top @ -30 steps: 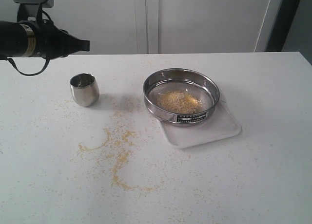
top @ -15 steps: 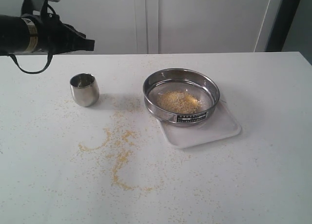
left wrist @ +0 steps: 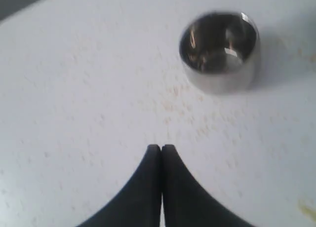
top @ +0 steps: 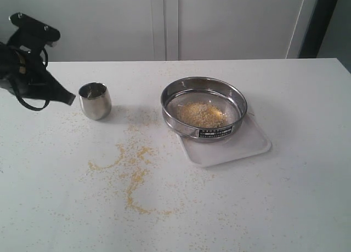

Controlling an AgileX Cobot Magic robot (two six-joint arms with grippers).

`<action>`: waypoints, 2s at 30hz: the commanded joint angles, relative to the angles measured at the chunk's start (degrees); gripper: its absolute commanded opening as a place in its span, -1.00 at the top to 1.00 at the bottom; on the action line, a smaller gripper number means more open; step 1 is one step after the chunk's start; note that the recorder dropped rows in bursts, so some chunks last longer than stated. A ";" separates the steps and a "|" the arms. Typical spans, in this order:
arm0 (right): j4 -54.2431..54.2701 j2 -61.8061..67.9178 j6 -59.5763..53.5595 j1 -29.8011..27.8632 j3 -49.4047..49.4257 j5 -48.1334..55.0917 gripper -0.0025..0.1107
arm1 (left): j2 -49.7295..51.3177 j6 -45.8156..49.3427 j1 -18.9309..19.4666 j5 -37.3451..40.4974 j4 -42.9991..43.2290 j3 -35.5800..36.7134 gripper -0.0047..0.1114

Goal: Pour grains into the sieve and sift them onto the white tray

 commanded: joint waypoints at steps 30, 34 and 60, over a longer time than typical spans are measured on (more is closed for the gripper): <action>-0.31 -0.27 -0.07 -0.34 0.32 -0.84 0.96 | -19.55 15.92 2.57 36.11 -34.24 0.30 0.92; -0.31 -0.27 -0.07 -0.34 0.32 -0.84 0.96 | -21.07 18.66 7.35 36.41 -38.55 0.58 0.92; -0.31 -0.27 -0.07 -0.34 0.32 -0.84 0.96 | -21.89 20.89 9.00 36.09 -38.85 1.12 0.92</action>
